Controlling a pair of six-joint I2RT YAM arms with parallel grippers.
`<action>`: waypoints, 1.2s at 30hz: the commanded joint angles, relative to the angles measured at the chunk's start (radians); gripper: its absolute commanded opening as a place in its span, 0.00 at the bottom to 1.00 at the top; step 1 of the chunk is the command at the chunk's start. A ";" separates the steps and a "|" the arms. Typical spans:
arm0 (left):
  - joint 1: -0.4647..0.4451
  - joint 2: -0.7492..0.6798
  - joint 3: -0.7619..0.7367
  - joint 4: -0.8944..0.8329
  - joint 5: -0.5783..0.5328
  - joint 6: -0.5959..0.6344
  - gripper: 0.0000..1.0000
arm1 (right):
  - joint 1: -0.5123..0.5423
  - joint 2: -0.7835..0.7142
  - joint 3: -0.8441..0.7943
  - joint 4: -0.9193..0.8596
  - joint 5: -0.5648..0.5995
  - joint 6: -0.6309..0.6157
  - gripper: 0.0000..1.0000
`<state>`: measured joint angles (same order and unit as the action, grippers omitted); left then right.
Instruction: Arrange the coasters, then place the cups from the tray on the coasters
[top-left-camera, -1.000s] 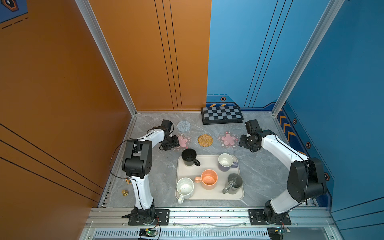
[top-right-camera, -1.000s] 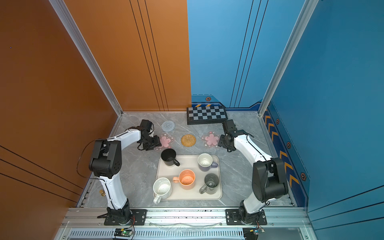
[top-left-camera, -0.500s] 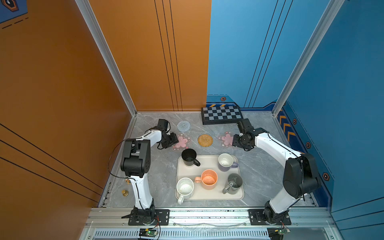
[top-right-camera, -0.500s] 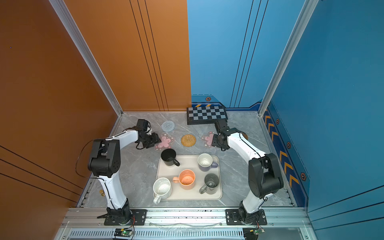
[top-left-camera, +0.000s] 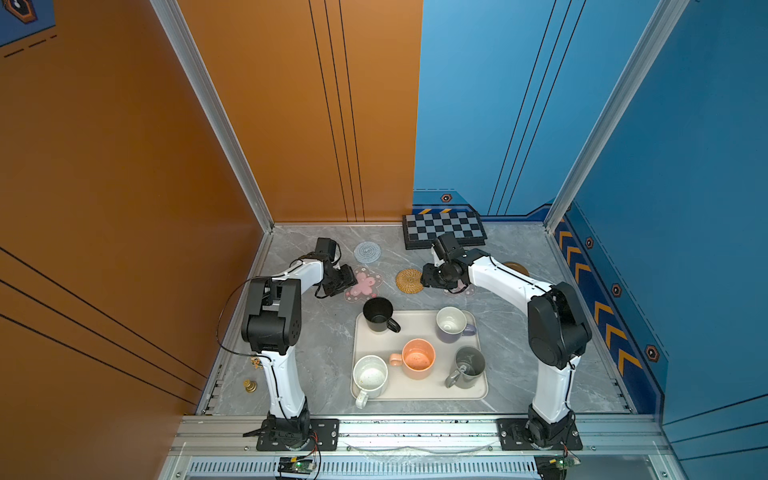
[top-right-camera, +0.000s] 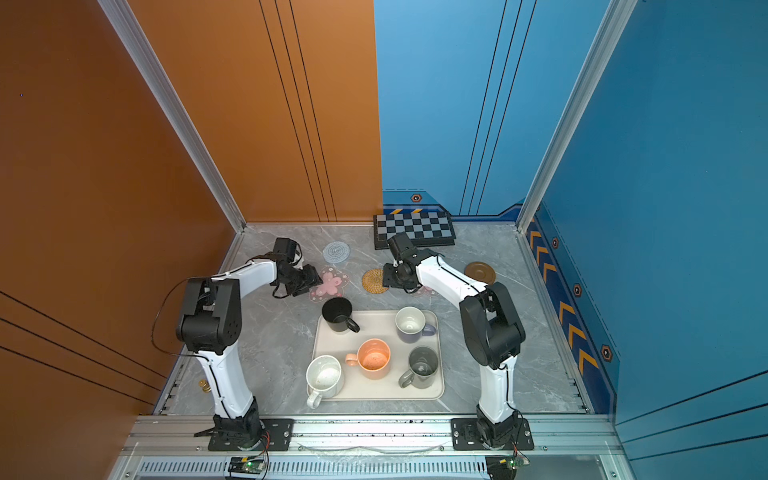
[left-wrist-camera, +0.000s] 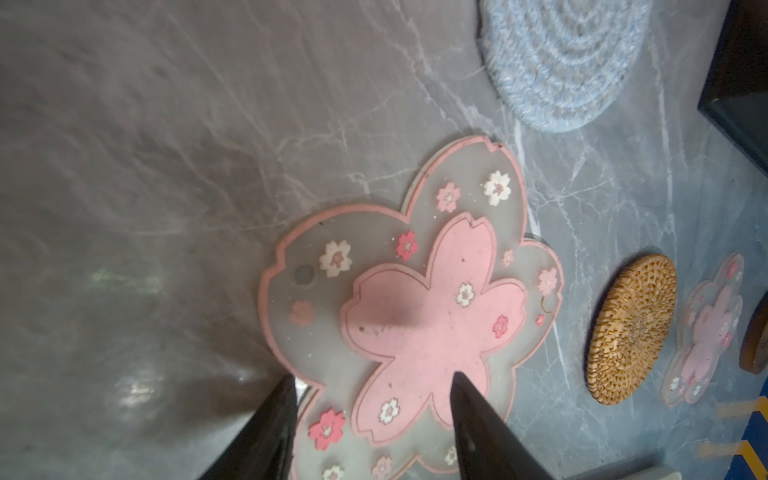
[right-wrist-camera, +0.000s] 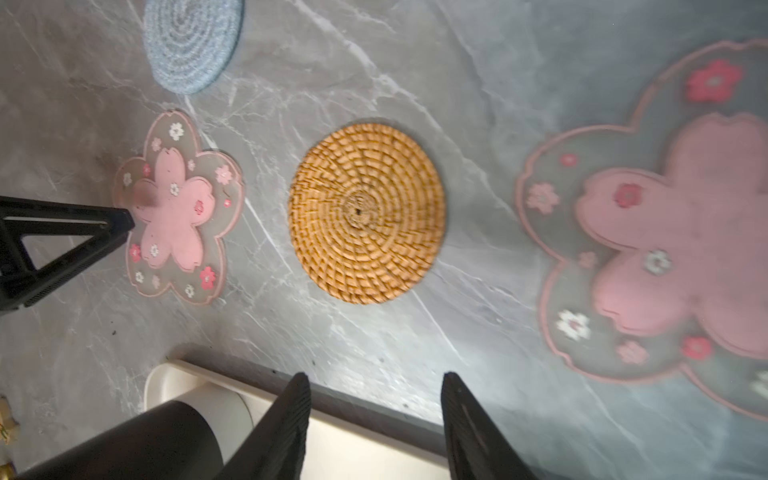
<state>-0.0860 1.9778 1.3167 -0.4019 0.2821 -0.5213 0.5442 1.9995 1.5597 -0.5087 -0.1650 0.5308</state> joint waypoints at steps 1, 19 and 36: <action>-0.003 0.050 -0.033 -0.026 0.018 -0.019 0.60 | 0.034 0.067 0.073 0.033 -0.071 0.021 0.51; -0.011 0.044 -0.072 -0.025 0.032 -0.027 0.57 | 0.146 0.320 0.263 0.123 -0.149 0.105 0.48; 0.007 0.043 -0.144 0.061 0.101 -0.068 0.56 | 0.197 0.470 0.408 0.116 -0.176 0.172 0.48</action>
<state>-0.0715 1.9446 1.2209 -0.2680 0.3435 -0.5594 0.7177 2.4275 1.9579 -0.3668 -0.3134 0.6796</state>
